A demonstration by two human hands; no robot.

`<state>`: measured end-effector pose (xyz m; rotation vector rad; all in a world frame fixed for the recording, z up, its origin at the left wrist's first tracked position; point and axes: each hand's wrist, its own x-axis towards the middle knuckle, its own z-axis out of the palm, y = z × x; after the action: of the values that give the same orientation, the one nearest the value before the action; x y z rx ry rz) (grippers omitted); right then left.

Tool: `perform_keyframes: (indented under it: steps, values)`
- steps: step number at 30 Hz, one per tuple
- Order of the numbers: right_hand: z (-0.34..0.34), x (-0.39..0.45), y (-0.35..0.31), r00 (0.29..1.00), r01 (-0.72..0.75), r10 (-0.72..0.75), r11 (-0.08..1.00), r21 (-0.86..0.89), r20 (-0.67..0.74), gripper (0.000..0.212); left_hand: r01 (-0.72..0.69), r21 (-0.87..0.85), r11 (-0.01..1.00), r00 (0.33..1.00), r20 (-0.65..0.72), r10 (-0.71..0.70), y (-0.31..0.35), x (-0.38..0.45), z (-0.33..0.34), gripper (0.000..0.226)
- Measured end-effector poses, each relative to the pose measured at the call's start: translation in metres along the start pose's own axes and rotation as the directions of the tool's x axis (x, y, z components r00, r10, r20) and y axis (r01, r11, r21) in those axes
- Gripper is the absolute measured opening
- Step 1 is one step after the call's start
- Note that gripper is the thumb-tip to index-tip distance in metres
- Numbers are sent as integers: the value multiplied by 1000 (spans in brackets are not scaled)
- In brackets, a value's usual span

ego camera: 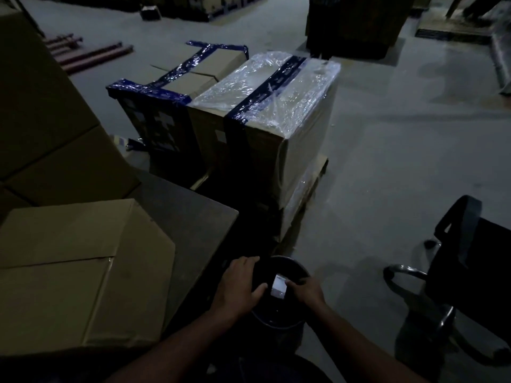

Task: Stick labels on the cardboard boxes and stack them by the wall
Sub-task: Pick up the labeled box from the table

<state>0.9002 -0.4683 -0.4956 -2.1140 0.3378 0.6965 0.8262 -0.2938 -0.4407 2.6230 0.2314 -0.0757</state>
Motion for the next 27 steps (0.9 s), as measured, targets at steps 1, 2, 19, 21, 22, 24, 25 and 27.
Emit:
perform_keyframes:
  steps: [1,2,19,21,22,24,25,27]
  values:
    - [1,0,-2,999,25,-24,999,-27,32,27,3,7,1000,1000,-28,-3,-1,0,-3,66]
    - [3,0,-5,996,69,-66,997,-41,68,28,10,12,1000,998,-60,-9,-2,0,-7,65]
    - [90,-92,-216,511,751,-750,627,206,419,17,250,-110,962,581,-778,-240,-22,-70,-153,50]
    - [110,-106,-241,477,768,-777,596,235,410,19,311,-135,941,539,-791,-291,-35,-87,-164,49]
    - [120,-111,-252,466,768,-783,589,250,413,19,353,-149,924,532,-780,-329,-42,-96,-168,50]
    - [138,-118,-273,415,821,-813,528,216,408,18,454,-176,874,529,-736,-423,-59,-110,-171,55]
    - [147,-119,-283,377,867,-834,471,165,402,20,503,-176,846,532,-708,-464,-67,-116,-170,58]
    - [161,-121,-298,335,917,-841,395,57,425,25,559,-147,816,557,-662,-501,-81,-127,-165,62]
